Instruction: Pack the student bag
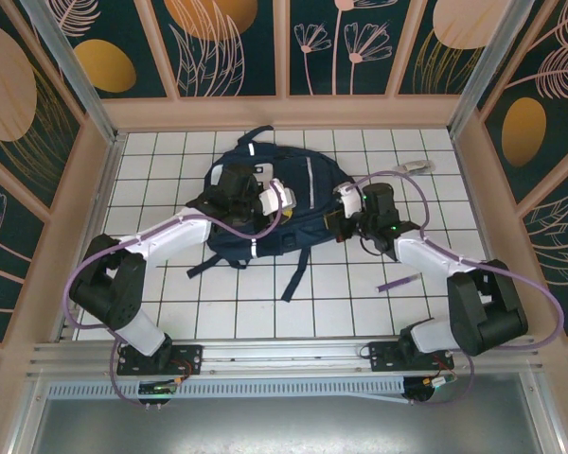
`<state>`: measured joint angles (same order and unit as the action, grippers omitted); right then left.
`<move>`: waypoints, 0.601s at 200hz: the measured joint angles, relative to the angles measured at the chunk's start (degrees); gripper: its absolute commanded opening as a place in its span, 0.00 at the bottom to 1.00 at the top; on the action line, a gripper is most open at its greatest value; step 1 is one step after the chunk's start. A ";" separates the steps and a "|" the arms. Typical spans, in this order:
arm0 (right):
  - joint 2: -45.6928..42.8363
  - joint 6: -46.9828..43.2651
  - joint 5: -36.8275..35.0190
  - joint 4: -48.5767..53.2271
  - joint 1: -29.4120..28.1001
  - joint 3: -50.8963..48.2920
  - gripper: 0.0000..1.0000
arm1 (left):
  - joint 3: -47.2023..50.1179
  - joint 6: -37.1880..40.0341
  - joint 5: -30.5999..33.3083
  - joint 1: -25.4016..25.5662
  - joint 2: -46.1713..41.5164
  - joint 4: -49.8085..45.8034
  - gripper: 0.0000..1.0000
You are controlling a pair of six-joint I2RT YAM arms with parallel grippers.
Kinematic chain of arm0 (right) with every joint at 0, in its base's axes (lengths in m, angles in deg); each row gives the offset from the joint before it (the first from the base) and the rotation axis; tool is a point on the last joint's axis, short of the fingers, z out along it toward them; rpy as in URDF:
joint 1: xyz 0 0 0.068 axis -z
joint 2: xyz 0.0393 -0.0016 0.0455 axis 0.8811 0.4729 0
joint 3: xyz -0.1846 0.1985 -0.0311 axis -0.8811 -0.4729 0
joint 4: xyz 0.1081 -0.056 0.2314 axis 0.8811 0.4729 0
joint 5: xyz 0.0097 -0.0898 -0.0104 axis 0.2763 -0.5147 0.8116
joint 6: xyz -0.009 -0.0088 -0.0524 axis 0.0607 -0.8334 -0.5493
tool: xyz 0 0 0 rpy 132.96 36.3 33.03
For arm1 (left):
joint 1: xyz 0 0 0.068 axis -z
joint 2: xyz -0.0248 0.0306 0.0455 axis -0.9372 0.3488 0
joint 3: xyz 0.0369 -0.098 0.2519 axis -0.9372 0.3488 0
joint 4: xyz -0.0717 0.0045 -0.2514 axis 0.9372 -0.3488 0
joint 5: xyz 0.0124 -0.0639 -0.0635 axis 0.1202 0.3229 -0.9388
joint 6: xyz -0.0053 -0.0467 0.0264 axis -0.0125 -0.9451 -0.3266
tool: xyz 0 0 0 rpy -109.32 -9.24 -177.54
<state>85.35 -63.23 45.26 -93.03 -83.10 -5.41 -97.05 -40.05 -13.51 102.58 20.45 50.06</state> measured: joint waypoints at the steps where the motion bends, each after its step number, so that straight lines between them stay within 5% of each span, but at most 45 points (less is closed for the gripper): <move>1: -0.04 0.00 0.07 -0.02 0.04 0.00 0.00 | 0.00 0.17 -0.22 -0.02 0.00 -0.17 0.51; 48: -1.29 -3.80 7.63 -1.90 -0.22 -0.20 0.00 | -4.13 2.49 -1.70 1.53 4.81 -3.41 0.55; 56: -1.31 -4.50 8.81 -2.36 -0.46 -0.20 0.00 | -5.49 2.49 -0.81 2.14 6.38 -3.48 0.48; 77: -1.31 -6.56 10.14 -2.40 -1.07 -0.20 0.00 | -7.63 2.73 3.04 3.32 9.53 -3.67 0.00; 120: -1.11 -9.11 4.55 2.97 -1.66 1.60 0.00 | -5.99 5.42 8.15 4.42 8.68 -2.03 0.00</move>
<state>84.23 -72.35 49.81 -90.05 -84.76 -3.81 -103.04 -34.63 -5.36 106.99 29.13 48.03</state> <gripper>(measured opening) 0.048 0.069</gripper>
